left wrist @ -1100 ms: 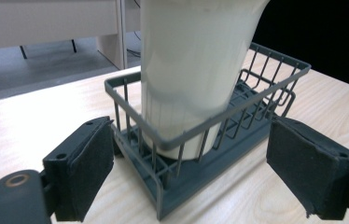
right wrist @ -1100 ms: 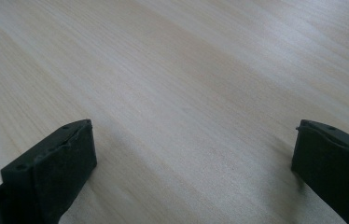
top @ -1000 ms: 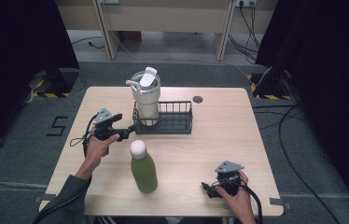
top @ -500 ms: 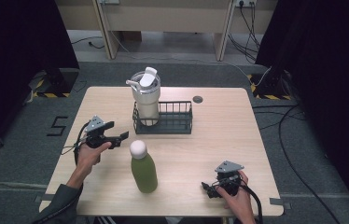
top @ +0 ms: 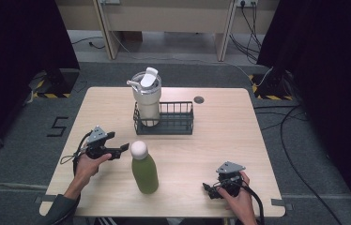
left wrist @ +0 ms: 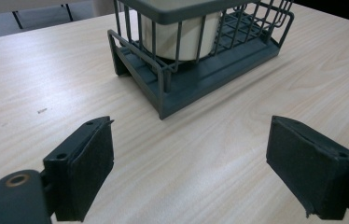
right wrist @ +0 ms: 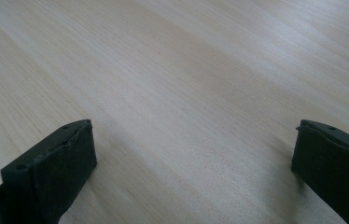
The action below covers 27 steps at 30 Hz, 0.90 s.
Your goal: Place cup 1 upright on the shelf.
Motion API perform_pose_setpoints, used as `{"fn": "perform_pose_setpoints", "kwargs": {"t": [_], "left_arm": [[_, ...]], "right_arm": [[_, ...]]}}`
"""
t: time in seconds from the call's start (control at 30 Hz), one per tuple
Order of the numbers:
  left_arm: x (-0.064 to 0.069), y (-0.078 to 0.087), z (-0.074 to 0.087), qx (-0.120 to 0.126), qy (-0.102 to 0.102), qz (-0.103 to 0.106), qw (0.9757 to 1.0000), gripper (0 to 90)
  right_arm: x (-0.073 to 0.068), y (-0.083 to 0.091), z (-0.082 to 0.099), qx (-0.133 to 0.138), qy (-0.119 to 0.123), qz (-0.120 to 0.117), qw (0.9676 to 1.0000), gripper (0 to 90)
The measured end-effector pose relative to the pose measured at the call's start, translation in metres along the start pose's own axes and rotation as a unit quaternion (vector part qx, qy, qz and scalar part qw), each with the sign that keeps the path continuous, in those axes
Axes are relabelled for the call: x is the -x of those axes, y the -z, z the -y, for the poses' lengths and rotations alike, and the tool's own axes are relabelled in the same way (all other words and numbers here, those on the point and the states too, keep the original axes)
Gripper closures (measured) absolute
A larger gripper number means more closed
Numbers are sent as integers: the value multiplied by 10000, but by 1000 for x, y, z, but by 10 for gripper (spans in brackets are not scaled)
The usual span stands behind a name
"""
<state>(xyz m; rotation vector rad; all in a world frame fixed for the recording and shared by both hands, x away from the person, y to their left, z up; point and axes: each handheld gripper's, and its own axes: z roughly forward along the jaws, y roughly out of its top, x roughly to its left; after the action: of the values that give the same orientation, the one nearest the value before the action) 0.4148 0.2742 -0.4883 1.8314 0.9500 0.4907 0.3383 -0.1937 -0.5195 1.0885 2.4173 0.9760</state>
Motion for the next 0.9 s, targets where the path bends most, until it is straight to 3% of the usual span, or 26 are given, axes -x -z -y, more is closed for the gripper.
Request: {"fn": "perform_pose_setpoints", "kwargs": {"t": [0.23,0.53,0.9], "left_arm": [[3,1,11,-173,7,72,9998,147],[6,6,32,-543,-138,-87,9984,148],[9,14,40,-694,-115,-102,9975,148]], "right_arm": [[0,0,0,0,0,0,10000,2],[0,0,0,2,1,1,10000,2],[0,0,0,1,0,1,10000,2]]}}
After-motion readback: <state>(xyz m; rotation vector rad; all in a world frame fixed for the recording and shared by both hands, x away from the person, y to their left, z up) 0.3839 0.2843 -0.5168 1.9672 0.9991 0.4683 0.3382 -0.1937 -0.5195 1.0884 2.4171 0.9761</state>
